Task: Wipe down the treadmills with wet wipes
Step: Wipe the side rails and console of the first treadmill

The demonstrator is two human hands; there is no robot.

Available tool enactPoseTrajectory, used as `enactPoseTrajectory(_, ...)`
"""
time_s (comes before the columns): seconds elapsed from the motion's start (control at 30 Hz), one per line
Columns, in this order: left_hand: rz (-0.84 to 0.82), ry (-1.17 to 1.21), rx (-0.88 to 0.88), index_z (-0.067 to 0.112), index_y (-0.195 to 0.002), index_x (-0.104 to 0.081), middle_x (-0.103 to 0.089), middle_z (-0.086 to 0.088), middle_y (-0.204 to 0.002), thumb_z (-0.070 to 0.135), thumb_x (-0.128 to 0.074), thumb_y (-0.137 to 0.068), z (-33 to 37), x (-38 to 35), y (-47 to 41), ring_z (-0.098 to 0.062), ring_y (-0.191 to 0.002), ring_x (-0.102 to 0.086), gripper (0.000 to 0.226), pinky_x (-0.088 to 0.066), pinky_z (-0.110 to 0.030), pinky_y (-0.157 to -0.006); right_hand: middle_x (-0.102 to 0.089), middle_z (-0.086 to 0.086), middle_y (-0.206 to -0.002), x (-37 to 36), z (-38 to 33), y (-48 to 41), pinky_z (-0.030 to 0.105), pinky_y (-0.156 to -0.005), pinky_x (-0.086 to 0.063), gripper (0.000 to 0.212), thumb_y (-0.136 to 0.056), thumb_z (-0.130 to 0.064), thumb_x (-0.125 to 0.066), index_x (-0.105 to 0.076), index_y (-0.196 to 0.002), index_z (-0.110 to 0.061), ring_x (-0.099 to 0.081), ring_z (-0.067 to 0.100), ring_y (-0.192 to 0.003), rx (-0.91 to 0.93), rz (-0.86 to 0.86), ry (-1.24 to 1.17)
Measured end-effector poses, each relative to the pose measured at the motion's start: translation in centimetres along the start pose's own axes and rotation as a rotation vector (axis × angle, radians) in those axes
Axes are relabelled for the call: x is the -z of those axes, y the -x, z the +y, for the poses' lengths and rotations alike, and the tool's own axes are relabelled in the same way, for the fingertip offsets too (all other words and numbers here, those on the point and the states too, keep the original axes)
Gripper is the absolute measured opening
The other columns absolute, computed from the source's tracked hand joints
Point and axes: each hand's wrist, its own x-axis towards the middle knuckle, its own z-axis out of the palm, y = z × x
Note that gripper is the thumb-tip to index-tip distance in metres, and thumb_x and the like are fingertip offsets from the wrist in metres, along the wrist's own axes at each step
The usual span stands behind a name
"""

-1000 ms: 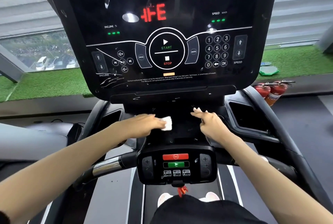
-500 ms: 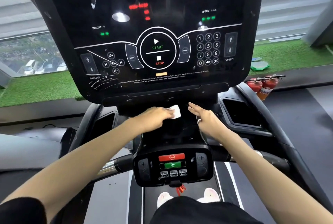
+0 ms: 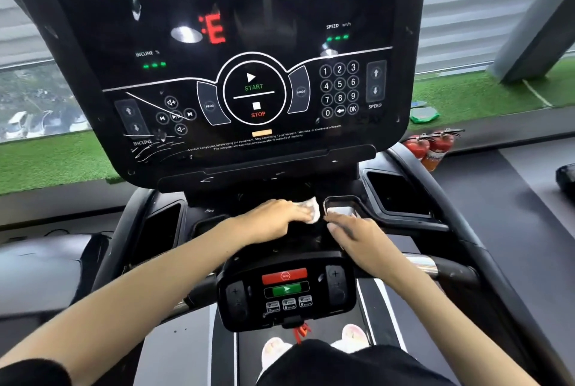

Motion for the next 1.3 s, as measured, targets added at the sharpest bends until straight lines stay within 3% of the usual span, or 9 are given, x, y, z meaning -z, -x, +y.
enactPoseTrajectory(0.07,-0.096,0.011,-0.077,0.031,-0.135,-0.054,-0.045,0.012,-0.146,-0.018,-0.040,-0.075,-0.1,-0.5,0.4,-0.012,-0.137,-0.040,0.079,-0.031,-0.034,-0.114,-0.067,0.005,-0.123,-0.2,0.0,1.2,0.031,-0.108,-0.037,0.029,-0.099,-0.027,-0.049,-0.068,-0.119,-0.017,-0.058,0.018,-0.118,0.031,-0.003,-0.043)
enactPoseTrajectory(0.23,-0.074,-0.026,-0.015,0.023,-0.133,-0.057,-0.045,0.013,-0.145,-0.020,-0.040,-0.073,-3.6,0.5,2.4,-0.007,-0.137,-0.038,0.076,-0.025,-0.031,-0.117,-0.054,-0.015,-0.129,-2.0,-0.1,2.9,-0.002,-0.103,-0.014,0.040,-0.103,-0.036,-0.036,-0.066,-0.123,-0.020,-0.038,-0.005,-0.128,0.019,0.128,-0.025)
enactPoseTrajectory(0.33,0.016,0.035,0.021,0.026,-0.135,-0.055,-0.043,0.013,-0.146,-0.019,-0.038,-0.076,-1.7,-0.1,1.1,-0.009,-0.139,-0.035,0.076,-0.025,-0.032,-0.117,-0.064,-0.008,-0.125,-2.3,-0.1,2.8,0.004,-0.106,-0.023,0.060,-0.093,-0.053,-0.026,-0.070,-0.117,-0.019,-0.051,0.001,-0.124,0.033,0.163,-0.053)
enactPoseTrajectory(0.5,-0.183,0.074,-0.088,0.029,-0.132,-0.058,-0.045,0.018,-0.143,-0.020,-0.039,-0.075,-0.7,0.4,1.1,0.000,-0.137,-0.035,0.077,-0.025,-0.025,-0.117,-0.067,-0.007,-0.121,-2.0,0.5,2.6,0.027,-0.108,-0.039,0.061,-0.091,-0.055,-0.027,-0.072,-0.114,-0.020,-0.059,0.011,-0.119,0.061,0.145,-0.082)
enactPoseTrajectory(0.73,0.026,0.003,0.047,0.027,-0.133,-0.057,-0.043,0.014,-0.145,-0.020,-0.038,-0.073,-2.3,1.2,1.1,-0.011,-0.136,-0.041,0.079,-0.034,-0.033,-0.112,-0.069,-0.010,-0.116,-1.7,0.3,2.5,0.015,-0.095,-0.043,0.043,-0.091,-0.039,-0.039,-0.075,-0.107,-0.021,-0.060,0.002,-0.113,0.041,0.168,-0.126)
enactPoseTrajectory(0.9,-0.172,0.091,-0.069,0.033,-0.125,-0.062,-0.050,0.017,-0.140,-0.018,-0.040,-0.073,-0.8,-0.6,0.7,-0.010,-0.132,-0.045,0.076,-0.036,-0.036,-0.112,-0.070,-0.013,-0.111,-1.6,0.3,2.5,0.015,-0.087,-0.047,0.053,-0.088,-0.052,-0.036,-0.075,-0.106,-0.020,-0.062,0.000,-0.104,0.054,0.170,-0.145)
enactPoseTrajectory(1.03,-0.192,-0.021,0.034,0.029,-0.122,-0.065,-0.054,0.018,-0.136,-0.020,-0.038,-0.068,-5.2,2.2,3.7,-0.006,-0.132,-0.044,0.077,-0.033,-0.033,-0.112,-0.069,-0.013,-0.112,-1.8,0.6,2.4,0.009,-0.087,-0.043,0.031,-0.096,-0.036,-0.049,-0.075,-0.106,-0.023,-0.062,0.000,-0.105,0.032,0.160,-0.153)
enactPoseTrajectory(1.17,-0.072,-0.054,0.054,0.023,-0.124,-0.066,-0.050,0.017,-0.139,-0.021,-0.040,-0.072,-5.4,2.6,5.8,0.000,-0.133,-0.039,0.072,-0.026,-0.024,-0.115,-0.071,-0.014,-0.107,-1.7,0.4,2.3,0.020,-0.090,-0.047,0.024,-0.097,-0.027,-0.052,-0.075,-0.102,-0.021,-0.062,0.002,-0.103,0.001,0.175,-0.155)
enactPoseTrajectory(1.3,-0.253,-0.088,-0.014,0.030,-0.120,-0.067,-0.059,0.018,-0.131,-0.010,-0.049,-0.083,-5.1,1.0,6.3,-0.008,-0.125,-0.051,0.057,-0.038,-0.032,-0.107,-0.073,-0.010,-0.100,-1.9,0.2,2.1,0.031,-0.089,-0.049,0.027,-0.098,-0.026,-0.051,-0.076,-0.098,-0.016,-0.064,0.006,-0.100,-0.026,0.180,-0.168)
